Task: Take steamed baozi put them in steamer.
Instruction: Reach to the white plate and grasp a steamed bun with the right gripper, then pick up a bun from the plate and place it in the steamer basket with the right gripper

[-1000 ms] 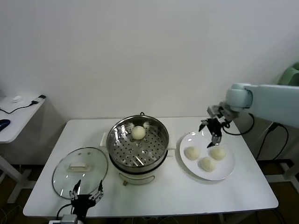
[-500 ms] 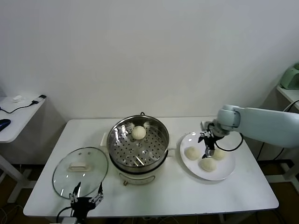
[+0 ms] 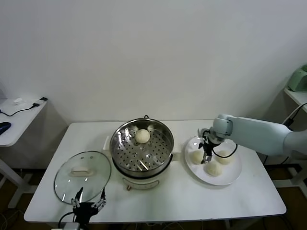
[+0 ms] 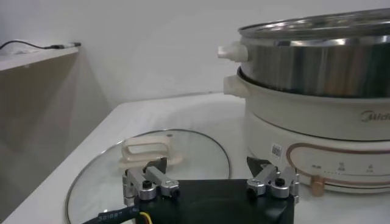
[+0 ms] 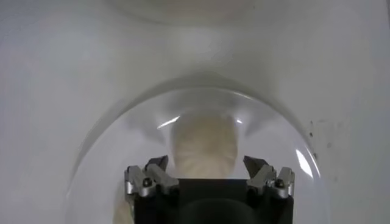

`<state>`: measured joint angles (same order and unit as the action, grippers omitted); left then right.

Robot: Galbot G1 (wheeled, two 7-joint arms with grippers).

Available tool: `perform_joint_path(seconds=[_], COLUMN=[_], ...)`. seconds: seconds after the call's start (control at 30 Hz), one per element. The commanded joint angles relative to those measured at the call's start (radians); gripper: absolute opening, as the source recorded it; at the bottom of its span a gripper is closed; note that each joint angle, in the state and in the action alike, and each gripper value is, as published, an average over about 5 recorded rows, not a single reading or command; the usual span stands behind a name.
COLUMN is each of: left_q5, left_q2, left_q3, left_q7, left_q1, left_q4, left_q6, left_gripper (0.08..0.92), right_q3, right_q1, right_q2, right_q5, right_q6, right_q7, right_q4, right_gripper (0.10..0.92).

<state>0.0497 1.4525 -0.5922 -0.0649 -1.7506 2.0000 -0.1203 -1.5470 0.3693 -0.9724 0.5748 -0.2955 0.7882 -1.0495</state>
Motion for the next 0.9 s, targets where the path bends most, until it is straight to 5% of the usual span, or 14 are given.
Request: perform_joint_path(seconds=[0.03, 0.53, 0.9], left_q5=[0.001, 0.002, 0.006], left_q2=[-0.002, -0.002, -0.009], left_q3=[-0.001, 0.002, 0.015], left_q7=[0.0, 0.0, 0.003], left_q1=[0.002, 0.003, 0.008], left_q4=[-0.004, 0.008, 0.036], left_q6=[0.0, -0.01, -0.021], left_gripper=[0.823, 0.823, 0.823], right_q3=[0.031, -0.109, -0.337], right_q1=[-0.04, 0.217, 0.806], right_q2=[-0.036, 0.009, -0.083], right_q5=[-0.006, 0.049, 0.416], right_q6=[0.0, 0.039, 0.017], right_q7=[0.016, 0.121, 0.16], right_q4=[0.058, -0.053, -0.308], right_gripper=[0.784, 0.634, 0.628])
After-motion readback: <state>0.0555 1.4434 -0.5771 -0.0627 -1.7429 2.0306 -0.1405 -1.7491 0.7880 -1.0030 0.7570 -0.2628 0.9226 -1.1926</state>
